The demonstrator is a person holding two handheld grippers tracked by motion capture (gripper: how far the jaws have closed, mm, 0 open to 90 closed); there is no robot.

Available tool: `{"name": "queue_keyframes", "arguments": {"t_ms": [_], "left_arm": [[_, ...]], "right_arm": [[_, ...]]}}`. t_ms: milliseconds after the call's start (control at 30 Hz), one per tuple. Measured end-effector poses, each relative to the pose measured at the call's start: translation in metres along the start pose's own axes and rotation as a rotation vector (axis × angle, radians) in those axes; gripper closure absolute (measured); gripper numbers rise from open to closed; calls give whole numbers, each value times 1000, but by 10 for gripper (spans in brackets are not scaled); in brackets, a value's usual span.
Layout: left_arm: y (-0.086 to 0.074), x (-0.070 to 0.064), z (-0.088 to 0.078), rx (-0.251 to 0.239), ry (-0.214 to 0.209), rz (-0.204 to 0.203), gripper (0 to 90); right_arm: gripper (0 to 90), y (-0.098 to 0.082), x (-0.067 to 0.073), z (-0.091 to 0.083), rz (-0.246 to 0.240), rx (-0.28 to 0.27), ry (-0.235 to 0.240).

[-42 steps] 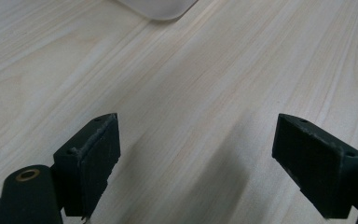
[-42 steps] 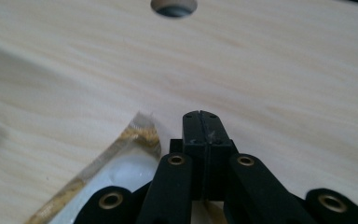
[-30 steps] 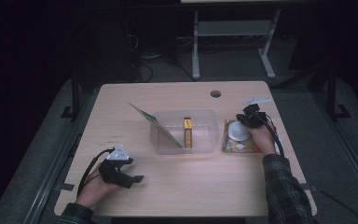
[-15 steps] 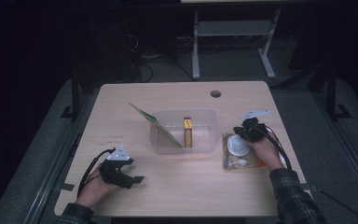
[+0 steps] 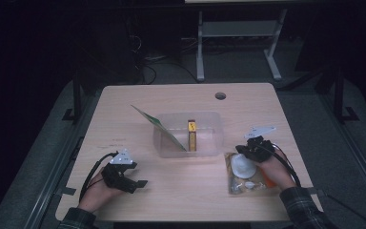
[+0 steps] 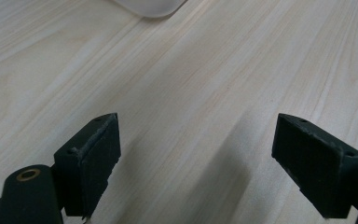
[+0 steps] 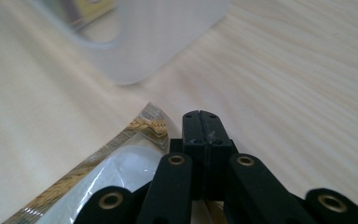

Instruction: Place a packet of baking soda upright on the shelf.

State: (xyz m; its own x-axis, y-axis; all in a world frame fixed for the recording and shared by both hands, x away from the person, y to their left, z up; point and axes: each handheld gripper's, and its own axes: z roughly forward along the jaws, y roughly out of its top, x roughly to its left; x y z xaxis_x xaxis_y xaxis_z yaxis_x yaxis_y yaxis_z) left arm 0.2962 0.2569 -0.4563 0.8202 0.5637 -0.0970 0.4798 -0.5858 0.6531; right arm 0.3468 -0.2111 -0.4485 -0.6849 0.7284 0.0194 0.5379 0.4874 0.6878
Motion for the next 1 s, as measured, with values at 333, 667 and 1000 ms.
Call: {"name": "queue_keyframes", "arguments": {"t_ms": [333, 667, 1000], "left_arm": [[0, 0, 0, 6, 2, 9, 148], [2, -2, 3, 8, -8, 13, 148], [1, -2, 4, 7, -10, 8, 148]], "right_arm": [[877, -15, 19, -39, -11, -65, 54], [894, -39, 37, -40, -72, 41, 163], [895, -29, 48, -28, -119, 20, 258]]}}
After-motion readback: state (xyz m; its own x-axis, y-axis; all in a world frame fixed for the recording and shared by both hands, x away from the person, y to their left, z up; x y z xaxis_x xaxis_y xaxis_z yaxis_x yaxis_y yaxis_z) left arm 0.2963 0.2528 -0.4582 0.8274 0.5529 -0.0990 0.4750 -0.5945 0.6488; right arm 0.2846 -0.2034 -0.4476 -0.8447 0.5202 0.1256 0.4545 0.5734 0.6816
